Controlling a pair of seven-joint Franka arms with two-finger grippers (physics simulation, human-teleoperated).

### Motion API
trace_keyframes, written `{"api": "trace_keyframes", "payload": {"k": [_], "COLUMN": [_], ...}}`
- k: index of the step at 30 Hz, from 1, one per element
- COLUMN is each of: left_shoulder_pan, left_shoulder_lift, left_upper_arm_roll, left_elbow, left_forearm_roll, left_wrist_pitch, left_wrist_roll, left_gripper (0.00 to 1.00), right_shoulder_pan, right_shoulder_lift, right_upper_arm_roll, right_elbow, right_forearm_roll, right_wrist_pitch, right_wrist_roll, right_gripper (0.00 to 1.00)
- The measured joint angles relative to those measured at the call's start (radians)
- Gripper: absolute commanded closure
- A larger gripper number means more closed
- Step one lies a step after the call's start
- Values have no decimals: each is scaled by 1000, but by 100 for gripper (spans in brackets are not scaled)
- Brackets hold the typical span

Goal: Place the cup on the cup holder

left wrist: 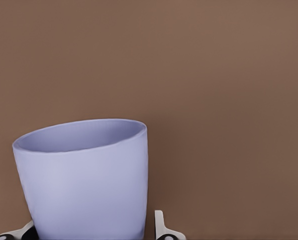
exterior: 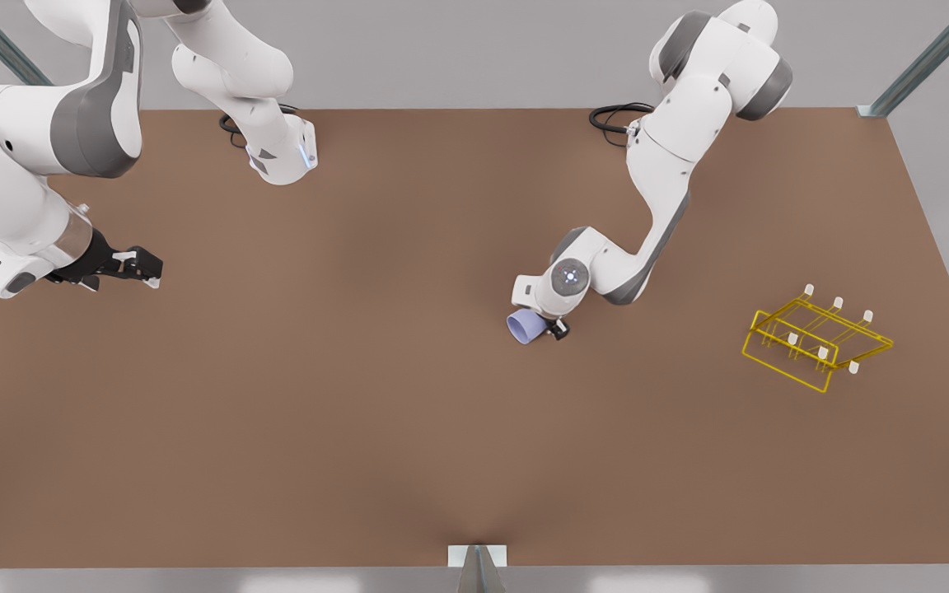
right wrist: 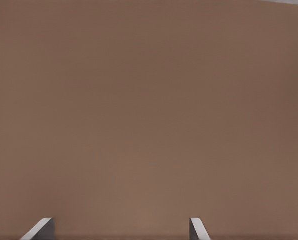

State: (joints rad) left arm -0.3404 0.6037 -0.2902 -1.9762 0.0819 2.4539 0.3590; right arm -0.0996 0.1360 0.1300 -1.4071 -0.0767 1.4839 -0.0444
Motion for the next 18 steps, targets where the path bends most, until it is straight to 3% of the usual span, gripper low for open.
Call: {"api": "trace_keyframes", "payload": {"k": [1, 3, 10, 16, 18], "left_shoulder_pan": [0, 0, 0, 1, 1], "left_shoulder_lift": [0, 0, -7, -16, -19], "left_upper_arm_roll": [2, 3, 3, 5, 5], "left_elbow": [0, -1, 9, 90, 181], "left_forearm_roll": [0, 0, 2, 9, 56], "left_wrist_pitch": [0, 0, -14, -121, -218], "left_wrist_roll": [1, 2, 0, -1, -3], "left_gripper": [13, 19, 20, 20, 20], "right_shoulder_pan": [0, 0, -2, -7, -5], "right_shoulder_lift": [0, 0, 0, 0, 1], "right_upper_arm_roll": [0, 0, 0, 0, 0], "right_elbow": [0, 0, 0, 0, 0], "right_forearm_roll": [0, 0, -2, -5, -5], "right_wrist_pitch": [0, 0, 0, 1, 1], "right_wrist_roll": [0, 0, 1, 0, 0], "right_gripper": [0, 0, 0, 0, 0]}}
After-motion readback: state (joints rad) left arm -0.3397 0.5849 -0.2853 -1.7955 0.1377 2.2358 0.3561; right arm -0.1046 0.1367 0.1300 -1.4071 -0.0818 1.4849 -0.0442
